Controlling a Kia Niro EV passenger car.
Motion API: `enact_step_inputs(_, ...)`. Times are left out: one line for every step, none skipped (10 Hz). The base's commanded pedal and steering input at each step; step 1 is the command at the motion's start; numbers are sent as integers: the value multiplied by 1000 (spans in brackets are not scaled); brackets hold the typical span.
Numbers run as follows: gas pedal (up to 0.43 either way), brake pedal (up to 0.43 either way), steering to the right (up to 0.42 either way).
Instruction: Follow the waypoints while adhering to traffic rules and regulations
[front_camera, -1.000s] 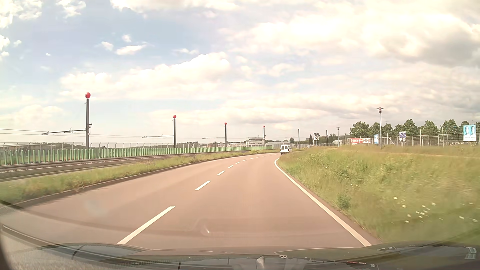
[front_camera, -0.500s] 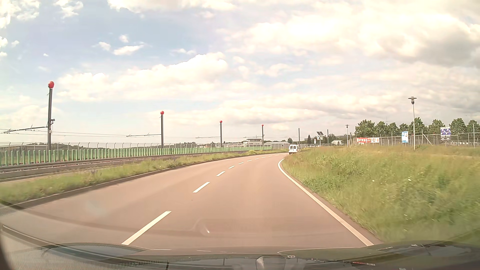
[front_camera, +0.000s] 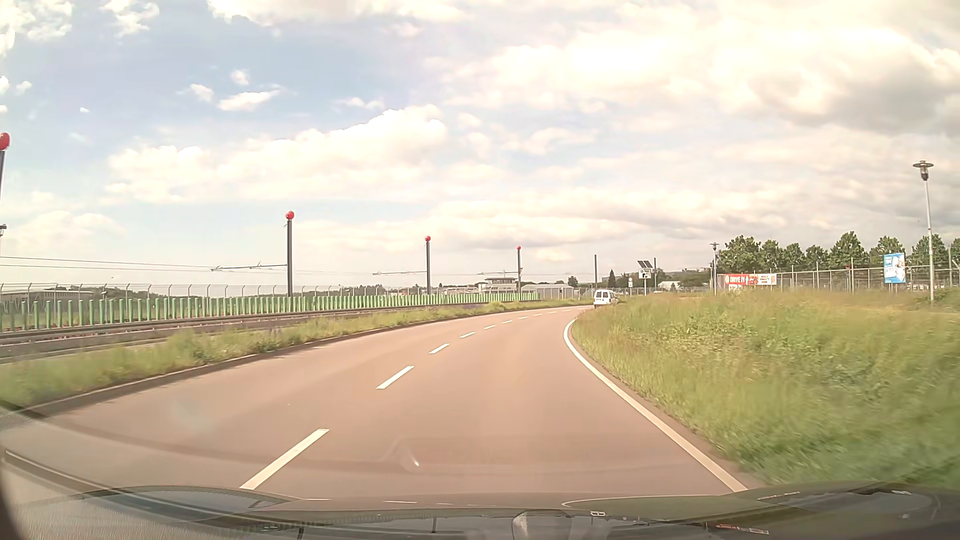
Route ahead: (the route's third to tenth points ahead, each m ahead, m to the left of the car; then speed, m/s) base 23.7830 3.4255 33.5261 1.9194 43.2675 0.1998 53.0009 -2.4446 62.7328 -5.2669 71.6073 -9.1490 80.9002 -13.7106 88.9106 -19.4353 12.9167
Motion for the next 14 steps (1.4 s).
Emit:
enact_step_inputs(47, 0, 15)
enact_step_inputs(47, 0, 16)
enact_step_inputs(47, 0, 17)
enact_step_inputs(47, 0, 19)
enact_step_inputs(47, 0, 20)
enact_step_inputs(47, 0, 20)
enact_step_inputs(47, 0, 22)
enact_step_inputs(47, 0, 22)
enact_step_inputs(47, 0, 22)
enact_step_inputs(47, 0, 22)
enact_step_inputs(47, 0, 23)
enact_step_inputs(47, 0, 23)
enact_step_inputs(47, 0, 23)
enact_step_inputs(47, 0, 24)
